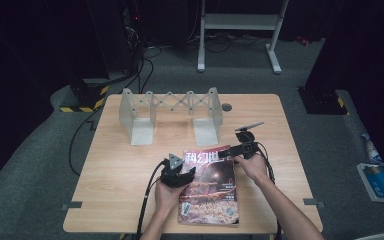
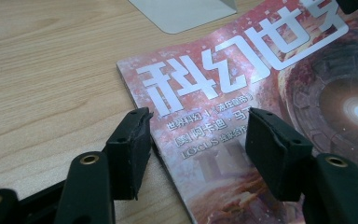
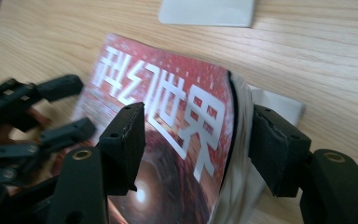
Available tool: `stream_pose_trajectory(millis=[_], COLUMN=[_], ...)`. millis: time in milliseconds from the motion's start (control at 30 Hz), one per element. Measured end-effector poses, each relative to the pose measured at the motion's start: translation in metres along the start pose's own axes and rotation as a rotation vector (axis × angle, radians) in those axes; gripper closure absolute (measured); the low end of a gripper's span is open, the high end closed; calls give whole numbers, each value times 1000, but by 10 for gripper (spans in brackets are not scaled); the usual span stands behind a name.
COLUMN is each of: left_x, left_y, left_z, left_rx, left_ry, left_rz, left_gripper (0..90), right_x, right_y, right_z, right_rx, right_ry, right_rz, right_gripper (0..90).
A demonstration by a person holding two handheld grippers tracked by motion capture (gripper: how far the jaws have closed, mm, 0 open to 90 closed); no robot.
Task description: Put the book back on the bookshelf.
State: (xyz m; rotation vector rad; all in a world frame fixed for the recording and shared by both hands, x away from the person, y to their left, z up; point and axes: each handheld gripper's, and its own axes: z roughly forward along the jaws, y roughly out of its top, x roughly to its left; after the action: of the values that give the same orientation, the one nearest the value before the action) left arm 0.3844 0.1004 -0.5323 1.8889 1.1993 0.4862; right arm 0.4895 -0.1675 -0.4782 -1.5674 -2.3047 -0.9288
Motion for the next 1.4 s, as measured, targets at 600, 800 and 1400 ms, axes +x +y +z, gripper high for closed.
stream_pose_trajectory(millis=[600,800,1400], left_x=[1,1,5], left_y=[0,0,1], left_z=[0,0,-1], left_rx=[5,7,9], left_ry=[2,18,3], left_rz=[-7,-10,-38], left_gripper=[392,303,278], right_x=[22,23,34], right_y=[-1,2,7], right_z=[13,14,16], right_rx=[12,29,70], right_ry=[-29,-38,-6], right_rz=[-121,-108,-209], right_gripper=[453,640,799])
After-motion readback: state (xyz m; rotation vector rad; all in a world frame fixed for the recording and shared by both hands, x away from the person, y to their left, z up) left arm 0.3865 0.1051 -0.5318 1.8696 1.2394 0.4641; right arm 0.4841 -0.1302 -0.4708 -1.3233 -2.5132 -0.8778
